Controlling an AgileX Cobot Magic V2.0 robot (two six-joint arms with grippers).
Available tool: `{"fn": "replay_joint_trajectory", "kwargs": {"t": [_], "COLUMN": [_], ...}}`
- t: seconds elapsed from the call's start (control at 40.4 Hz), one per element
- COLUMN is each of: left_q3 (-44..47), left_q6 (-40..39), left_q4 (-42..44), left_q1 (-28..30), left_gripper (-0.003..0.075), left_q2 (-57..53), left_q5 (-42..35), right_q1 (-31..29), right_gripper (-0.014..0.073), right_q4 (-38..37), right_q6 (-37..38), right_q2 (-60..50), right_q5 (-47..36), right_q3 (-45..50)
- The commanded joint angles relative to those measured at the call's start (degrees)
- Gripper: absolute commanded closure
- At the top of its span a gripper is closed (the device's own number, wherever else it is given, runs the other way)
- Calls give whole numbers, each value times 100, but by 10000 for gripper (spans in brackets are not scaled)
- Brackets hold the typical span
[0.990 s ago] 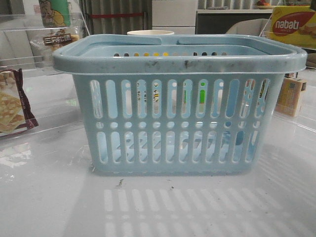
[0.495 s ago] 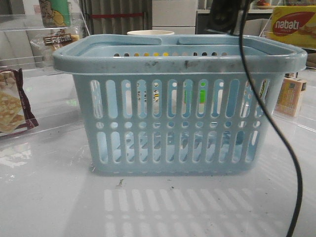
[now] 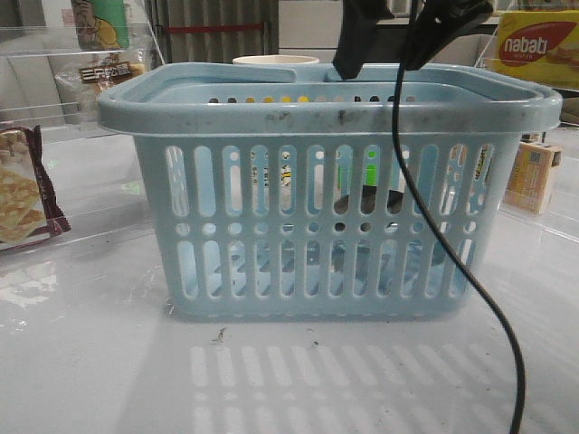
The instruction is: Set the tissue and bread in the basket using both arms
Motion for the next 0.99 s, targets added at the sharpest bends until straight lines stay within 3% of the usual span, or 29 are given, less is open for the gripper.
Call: {"fn": "replay_joint_trajectory", "kwargs": {"t": [0.0, 0.619, 0.965], "left_q3": [-164, -164, -188], "left_q6": [-10, -10, -21], "left_q4": [-13, -13, -13], "left_q1": [-42, -42, -42], "left_gripper": [193, 193, 189], "left_q2": [-6, -6, 16], "left_q5": [-385, -385, -808], "right_q1": [2, 2, 2], "right_gripper": [34, 34, 34], "right_q4": [-56, -127, -127], "right_q6": [-90, -132, -132], "right_q2": [-686, -4134, -5066], "right_q5": [-421, -681, -606], "right_q3": [55, 2932, 3510]}}
